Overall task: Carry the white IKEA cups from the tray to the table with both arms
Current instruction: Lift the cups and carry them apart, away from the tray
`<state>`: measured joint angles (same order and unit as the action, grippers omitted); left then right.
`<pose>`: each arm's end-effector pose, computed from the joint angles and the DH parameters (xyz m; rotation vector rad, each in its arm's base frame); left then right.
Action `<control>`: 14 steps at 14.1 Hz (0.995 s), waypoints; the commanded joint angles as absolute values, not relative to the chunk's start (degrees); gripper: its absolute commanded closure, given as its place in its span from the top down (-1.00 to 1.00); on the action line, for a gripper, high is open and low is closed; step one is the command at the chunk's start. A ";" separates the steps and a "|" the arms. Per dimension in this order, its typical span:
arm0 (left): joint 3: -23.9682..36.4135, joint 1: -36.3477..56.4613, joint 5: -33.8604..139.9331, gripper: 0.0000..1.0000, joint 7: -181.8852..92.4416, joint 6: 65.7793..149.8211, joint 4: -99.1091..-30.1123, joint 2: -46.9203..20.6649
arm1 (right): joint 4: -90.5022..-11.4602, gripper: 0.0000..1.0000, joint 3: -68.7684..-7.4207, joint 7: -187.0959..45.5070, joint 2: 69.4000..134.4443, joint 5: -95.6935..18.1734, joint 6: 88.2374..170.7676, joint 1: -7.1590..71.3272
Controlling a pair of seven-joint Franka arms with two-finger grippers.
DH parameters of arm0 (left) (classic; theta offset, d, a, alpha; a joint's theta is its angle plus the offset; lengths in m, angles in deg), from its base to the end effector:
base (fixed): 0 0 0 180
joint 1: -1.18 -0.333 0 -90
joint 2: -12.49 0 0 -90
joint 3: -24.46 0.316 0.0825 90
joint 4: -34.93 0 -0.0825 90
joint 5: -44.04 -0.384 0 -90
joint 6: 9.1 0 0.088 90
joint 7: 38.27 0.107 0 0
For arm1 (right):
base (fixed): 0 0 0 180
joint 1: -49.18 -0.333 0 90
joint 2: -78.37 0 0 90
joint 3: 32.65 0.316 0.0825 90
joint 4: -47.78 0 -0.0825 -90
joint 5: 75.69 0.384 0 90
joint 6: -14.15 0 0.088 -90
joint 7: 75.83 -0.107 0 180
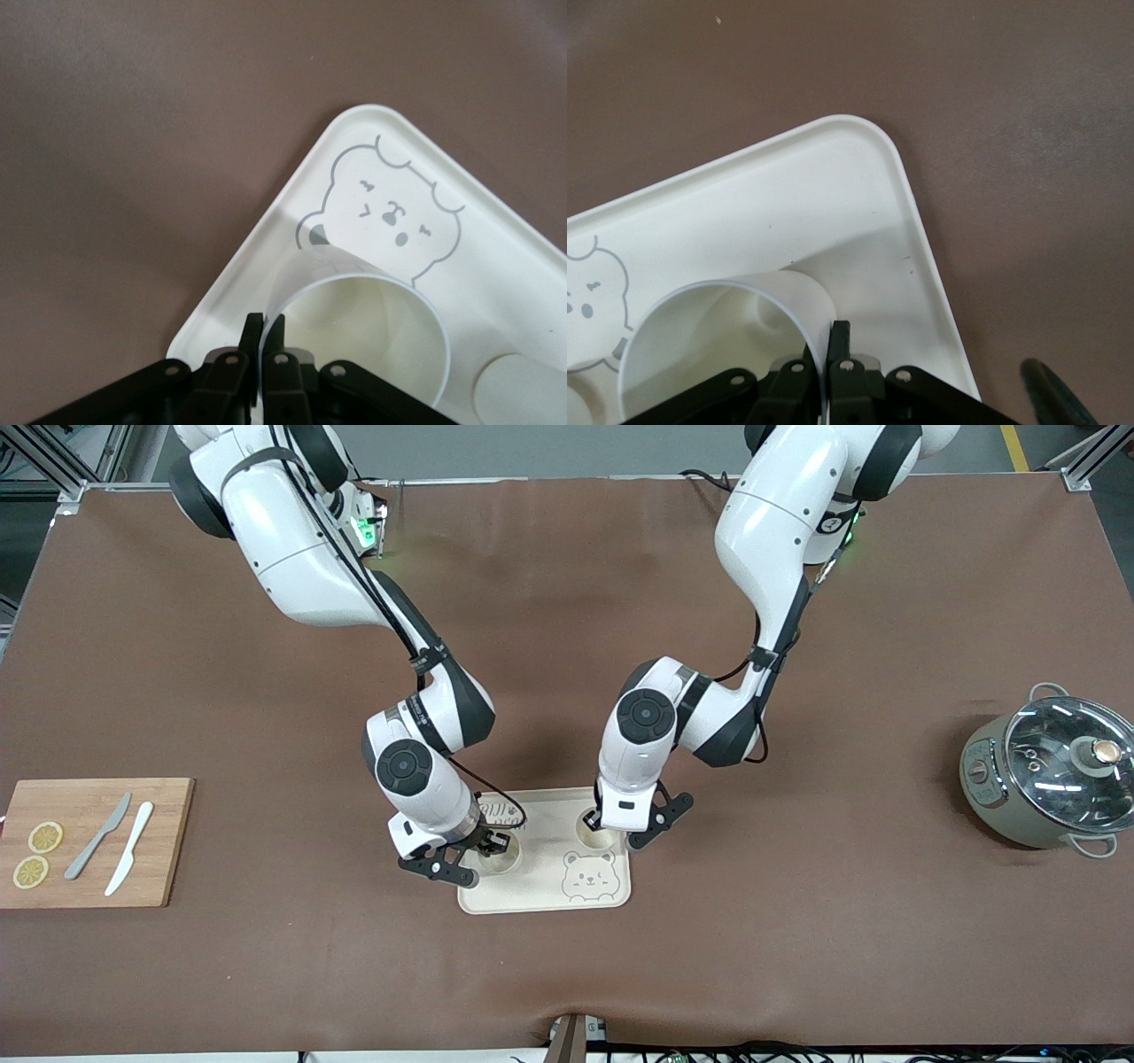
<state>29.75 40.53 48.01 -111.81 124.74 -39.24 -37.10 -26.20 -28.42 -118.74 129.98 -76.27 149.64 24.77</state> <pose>0.6225 -0.4443 0.2421 2.8206 1.0199 0.1753 0.6779 0.3533 0.2191 -2.9676 0.4113 -0.1714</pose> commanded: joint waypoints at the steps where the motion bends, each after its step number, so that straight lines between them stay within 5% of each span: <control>1: 29.91 39.34 48.70 -1.00 -112.37 123.01 -39.34 -34.54 | -24.47 -1.00 -28.25 -119.77 129.53 -76.84 148.18 24.92; 8: 30.00 33.45 48.53 -1.00 -103.85 116.77 -39.96 -31.19 | -19.20 -1.00 -27.28 -111.98 124.78 -76.57 129.74 29.57; 14: 29.91 26.42 48.61 -1.00 -92.43 112.10 -40.48 -30.22 | -18.67 -1.00 -27.28 -93.09 121.00 -73.50 122.43 38.09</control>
<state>30.18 28.49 48.01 -96.30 113.25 -38.72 -31.89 -18.28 -28.35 -98.91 122.64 -74.41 124.29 35.06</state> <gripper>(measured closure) 0.969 0.965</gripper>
